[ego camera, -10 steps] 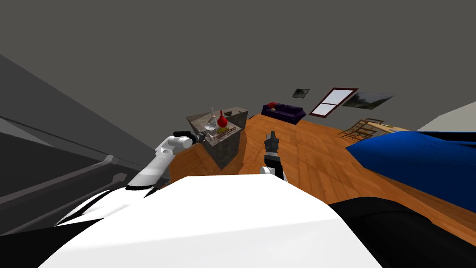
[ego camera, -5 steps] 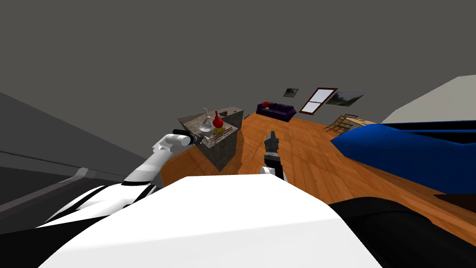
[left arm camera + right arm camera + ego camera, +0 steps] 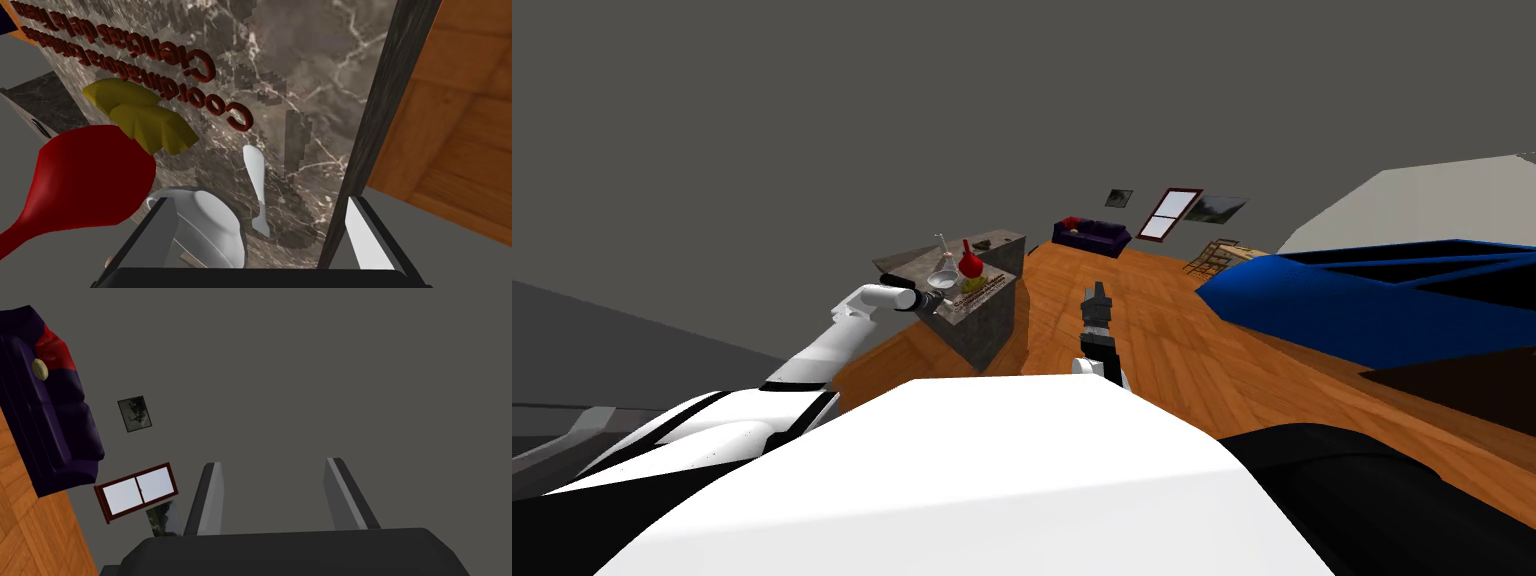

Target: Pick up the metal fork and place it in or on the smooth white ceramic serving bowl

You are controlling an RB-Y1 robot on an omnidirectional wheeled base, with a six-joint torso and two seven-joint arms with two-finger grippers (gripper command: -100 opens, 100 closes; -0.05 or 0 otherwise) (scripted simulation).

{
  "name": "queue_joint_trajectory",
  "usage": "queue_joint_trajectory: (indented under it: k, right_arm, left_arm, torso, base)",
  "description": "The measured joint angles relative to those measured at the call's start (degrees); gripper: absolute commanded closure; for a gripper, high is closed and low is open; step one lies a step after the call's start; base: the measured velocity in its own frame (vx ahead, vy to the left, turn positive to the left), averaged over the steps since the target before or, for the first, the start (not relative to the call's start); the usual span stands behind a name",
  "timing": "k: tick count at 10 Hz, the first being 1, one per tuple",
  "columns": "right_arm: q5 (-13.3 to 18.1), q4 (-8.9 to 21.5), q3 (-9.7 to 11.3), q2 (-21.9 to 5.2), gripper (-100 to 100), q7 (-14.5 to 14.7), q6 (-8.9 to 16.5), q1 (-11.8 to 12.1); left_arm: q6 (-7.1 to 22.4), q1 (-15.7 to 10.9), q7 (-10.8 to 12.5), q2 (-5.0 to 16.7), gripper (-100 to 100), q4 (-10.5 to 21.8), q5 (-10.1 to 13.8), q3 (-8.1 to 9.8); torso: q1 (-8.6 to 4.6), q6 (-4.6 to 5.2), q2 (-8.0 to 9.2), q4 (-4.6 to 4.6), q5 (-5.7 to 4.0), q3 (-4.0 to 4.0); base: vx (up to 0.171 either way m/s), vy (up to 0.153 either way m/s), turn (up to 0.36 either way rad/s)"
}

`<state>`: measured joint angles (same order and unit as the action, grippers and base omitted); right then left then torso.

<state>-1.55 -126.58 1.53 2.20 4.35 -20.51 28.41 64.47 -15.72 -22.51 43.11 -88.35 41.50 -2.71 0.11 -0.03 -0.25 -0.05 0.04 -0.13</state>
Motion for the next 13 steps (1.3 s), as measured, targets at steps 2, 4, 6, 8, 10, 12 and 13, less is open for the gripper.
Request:
queue_joint_trajectory:
  k: [2,4,6,8,10,12,13]
  right_arm:
    - [0.00,0.00,0.00,0.00,0,0.00,0.00,0.00]
    - [0.00,0.00,-0.01,0.00,0,0.00,0.00,0.01]
    - [0.00,0.00,-0.01,0.00,0,0.00,0.00,0.01]
    - [0.00,0.00,-0.01,0.00,0,0.00,0.00,0.01]
    - [0.00,0.00,-0.01,0.00,0,0.00,0.00,0.01]
    - [0.00,0.00,-0.01,-0.01,0,0.00,0.00,0.02]
    - [0.00,0.00,-0.01,-0.01,0,0.00,0.00,0.02]
  left_arm:
    - [2.55,-0.76,-0.27,1.20,-100,1.69,0.54,-0.25]
    - [4.82,-1.23,-0.69,2.39,-100,3.39,1.17,-0.40]
    - [7.43,-1.78,-1.28,3.87,-100,5.48,1.85,-0.63]
    - [10.21,-1.16,-1.36,5.57,-100,6.65,2.48,-0.71]
    - [11.80,-1.39,-1.53,6.26,-100,8.33,2.57,-1.15]
    - [13.75,-1.26,-2.04,7.55,-100,10.65,2.96,-1.56]
    - [14.78,-1.45,-2.21,8.13,-100,11.83,3.10,-1.82]
  torso:
    - [0.03,-0.01,-0.03,0.00,0.00,-0.01]
    - [0.05,-0.03,-0.06,-0.01,0.01,-0.03]
    - [0.07,-0.06,-0.10,-0.02,0.02,-0.06]
    - [0.05,-0.04,-0.13,-0.03,0.01,-0.07]
    - [0.05,-0.05,-0.08,-0.02,0.02,-0.05]
    - [0.14,-0.05,-0.21,-0.05,0.04,-0.12]
    - [0.13,-0.08,-0.21,-0.05,0.04,-0.12]
  base:
    - [0.043,0.036,-0.163]
    - [0.061,0.049,-0.221]
    - [0.050,0.042,-0.160]
    - [0.063,0.047,-0.177]
    - [0.062,0.053,-0.192]
    - [0.084,0.073,-0.181]
    - [0.067,0.054,-0.122]
